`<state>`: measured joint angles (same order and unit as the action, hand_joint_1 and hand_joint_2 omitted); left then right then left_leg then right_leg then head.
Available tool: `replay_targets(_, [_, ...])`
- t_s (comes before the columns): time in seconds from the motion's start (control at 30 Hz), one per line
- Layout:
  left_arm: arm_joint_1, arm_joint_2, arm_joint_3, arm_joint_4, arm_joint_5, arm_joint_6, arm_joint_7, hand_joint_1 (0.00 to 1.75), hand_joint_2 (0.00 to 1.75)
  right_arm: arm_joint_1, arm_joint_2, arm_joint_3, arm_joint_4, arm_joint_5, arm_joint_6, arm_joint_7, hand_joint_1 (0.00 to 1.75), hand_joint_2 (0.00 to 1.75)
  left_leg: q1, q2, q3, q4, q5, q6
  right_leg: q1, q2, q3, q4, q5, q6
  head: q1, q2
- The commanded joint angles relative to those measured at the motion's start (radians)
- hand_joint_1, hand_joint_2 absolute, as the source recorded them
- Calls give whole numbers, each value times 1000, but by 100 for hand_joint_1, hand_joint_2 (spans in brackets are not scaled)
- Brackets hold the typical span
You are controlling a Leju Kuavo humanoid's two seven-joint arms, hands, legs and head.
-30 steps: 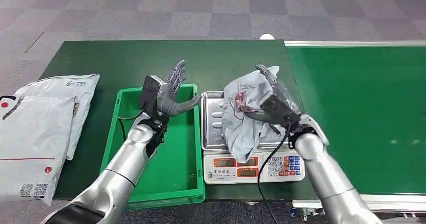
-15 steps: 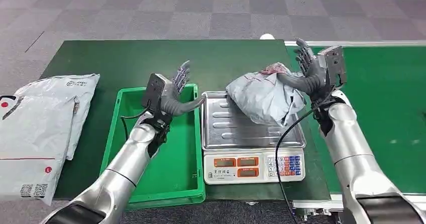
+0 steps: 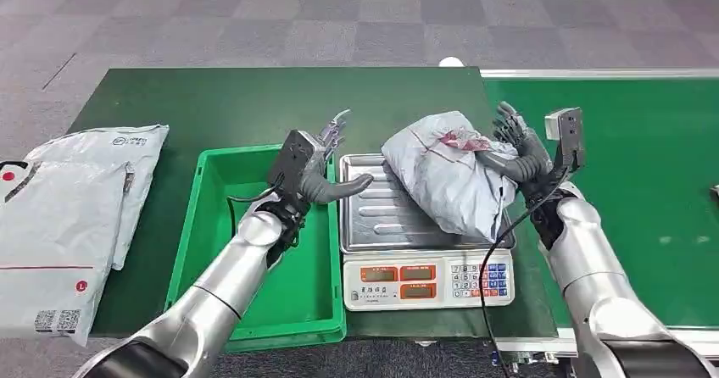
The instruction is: Moved the parcel from conveyor to table for the left to box.
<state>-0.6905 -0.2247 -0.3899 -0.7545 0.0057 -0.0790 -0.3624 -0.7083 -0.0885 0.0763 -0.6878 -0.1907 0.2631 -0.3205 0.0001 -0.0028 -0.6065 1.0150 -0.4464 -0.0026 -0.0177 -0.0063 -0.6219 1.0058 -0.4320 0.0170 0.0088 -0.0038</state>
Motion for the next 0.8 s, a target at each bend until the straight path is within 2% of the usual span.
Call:
replay_targets(0.03, [-109,-7,-68,156,19,-13,-19,0,175,107,-9,106,-128,-21,108,42,0,175,1,0,2,-1,0,0,2,0,3,-2,0,-1,0,0])
replay_targets(0.23, [-90,-20,-76,162,15,-28,-40,0,175,252,-35,250,-325,-54,207,32,0,175,1,-1,3,-2,-1,-1,1,0,4,-3,-1,-1,0,0])
replay_targets(0.33, [-88,-21,-77,159,14,-24,-39,0,175,265,-35,262,-352,-56,199,39,0,175,2,-1,4,-1,-1,-1,2,0,5,-3,-1,-1,0,0])
replay_targets(0.57, [-93,-24,-79,129,15,-27,-14,0,175,272,-48,384,-463,-65,183,81,0,175,1,2,2,0,-2,-1,1,3,1,-1,-1,-1,0,0])
replay_targets(0.8, [-84,-16,-72,134,20,-21,-15,0,175,301,-31,462,-538,-71,205,72,0,175,1,3,3,-1,-2,-1,1,5,2,-1,-1,-1,0,0])
